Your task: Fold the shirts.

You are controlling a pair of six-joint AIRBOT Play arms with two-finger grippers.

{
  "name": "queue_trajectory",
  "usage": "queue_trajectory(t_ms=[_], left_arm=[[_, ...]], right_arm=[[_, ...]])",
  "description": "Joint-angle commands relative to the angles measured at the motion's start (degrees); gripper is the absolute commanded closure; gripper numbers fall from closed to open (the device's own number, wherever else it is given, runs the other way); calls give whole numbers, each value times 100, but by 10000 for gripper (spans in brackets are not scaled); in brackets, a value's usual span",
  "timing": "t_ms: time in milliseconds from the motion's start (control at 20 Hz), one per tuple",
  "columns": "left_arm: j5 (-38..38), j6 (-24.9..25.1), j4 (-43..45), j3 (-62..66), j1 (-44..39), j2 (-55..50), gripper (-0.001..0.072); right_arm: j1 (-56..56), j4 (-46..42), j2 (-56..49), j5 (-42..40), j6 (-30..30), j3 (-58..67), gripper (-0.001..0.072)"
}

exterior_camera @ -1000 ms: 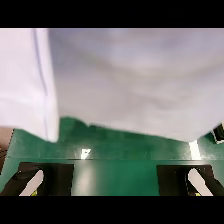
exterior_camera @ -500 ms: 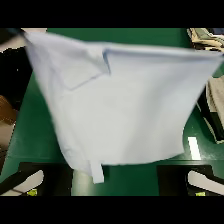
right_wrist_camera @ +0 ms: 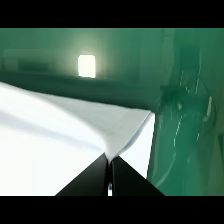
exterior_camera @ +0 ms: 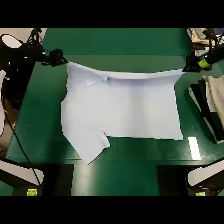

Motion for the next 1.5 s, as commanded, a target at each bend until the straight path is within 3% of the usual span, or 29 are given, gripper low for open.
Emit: queue_trajectory(t_ms=[0,200,700,750,800,850,900,1000,1200,1450], left_arm=[[-262,262,267,507,83,-234,685],[-1506,238,693,494,245,-225,687],[-1558,-15,1207,-1176,22,-227,683],[-1576,-87,1204,-1182,22,-227,550],[-1668,-118,1207,-1174,22,-225,222],[-1818,-190,1207,-1169,24,-225,193],[-2044,-221,1211,-1167,24,-225,229],[-2347,-234,1281,-1349,22,-7,229],[-1617,-603,1897,-2824,22,1414,228],[-1475,-933,1794,-5243,22,3379,228]], right_arm=[[52,-26,-177,-275,-2,247,700],[170,-658,422,-356,-116,-772,701],[289,-684,1126,-1115,-249,-3134,698],[308,-533,1126,-1115,-249,-3195,675],[308,-407,1126,-1108,-247,-3202,459],[308,-393,1141,-1038,-243,-3185,294],[308,-402,1174,-905,-245,-3141,295],[308,-417,1397,-723,-256,-3147,295],[308,-413,2380,-726,-258,-3805,295],[308,-398,3467,-1231,-254,-4739,301]])
